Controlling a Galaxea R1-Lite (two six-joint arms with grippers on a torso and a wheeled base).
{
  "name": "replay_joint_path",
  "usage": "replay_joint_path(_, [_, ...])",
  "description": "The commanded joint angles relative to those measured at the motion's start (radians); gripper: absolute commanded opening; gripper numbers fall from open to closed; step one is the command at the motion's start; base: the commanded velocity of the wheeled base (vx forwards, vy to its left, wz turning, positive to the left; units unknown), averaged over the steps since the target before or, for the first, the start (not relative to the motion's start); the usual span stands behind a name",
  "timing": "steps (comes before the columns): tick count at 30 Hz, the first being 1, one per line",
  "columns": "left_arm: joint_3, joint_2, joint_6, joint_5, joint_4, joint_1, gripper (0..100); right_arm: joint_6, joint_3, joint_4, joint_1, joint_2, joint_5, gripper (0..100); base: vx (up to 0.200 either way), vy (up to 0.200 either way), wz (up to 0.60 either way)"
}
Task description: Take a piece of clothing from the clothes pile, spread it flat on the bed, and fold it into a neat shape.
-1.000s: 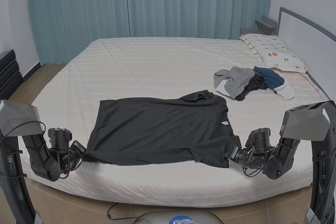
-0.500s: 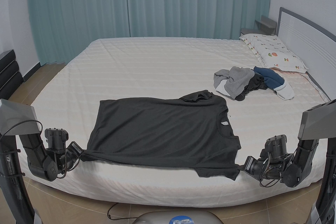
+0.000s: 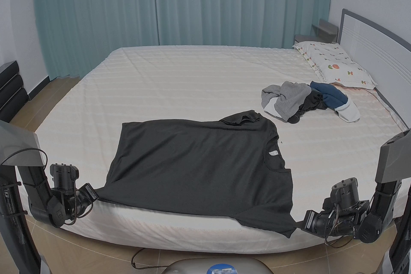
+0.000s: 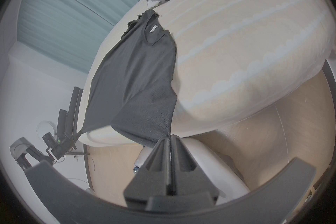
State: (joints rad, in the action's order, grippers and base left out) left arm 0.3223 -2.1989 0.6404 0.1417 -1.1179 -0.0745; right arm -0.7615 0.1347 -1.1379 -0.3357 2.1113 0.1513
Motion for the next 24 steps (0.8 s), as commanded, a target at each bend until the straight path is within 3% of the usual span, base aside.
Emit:
replay_joint_path(1, [-0.016,0.001,-0.015,0.002,0.001,-0.001,0,-0.002,-0.013,0.000,-0.026,0.006,-0.001,0,0.000,0.000,0.00])
replay_joint_path(14, [-0.082,-0.008,-0.102,0.009,0.001,0.007,0,0.004,-0.023,0.000,-0.034,0.035,-0.010,0,0.000,0.000,0.00])
replay_joint_path(23, [-0.089,-0.021,-0.099,0.007,0.003,0.030,0,0.022,0.005,-0.003,-0.032,0.082,-0.010,0,0.000,0.000,0.00])
replay_joint_path(24, [-0.089,-0.025,-0.100,0.009,0.003,0.032,0,0.025,0.010,-0.005,-0.032,0.084,-0.010,100,0.000,0.000,0.00])
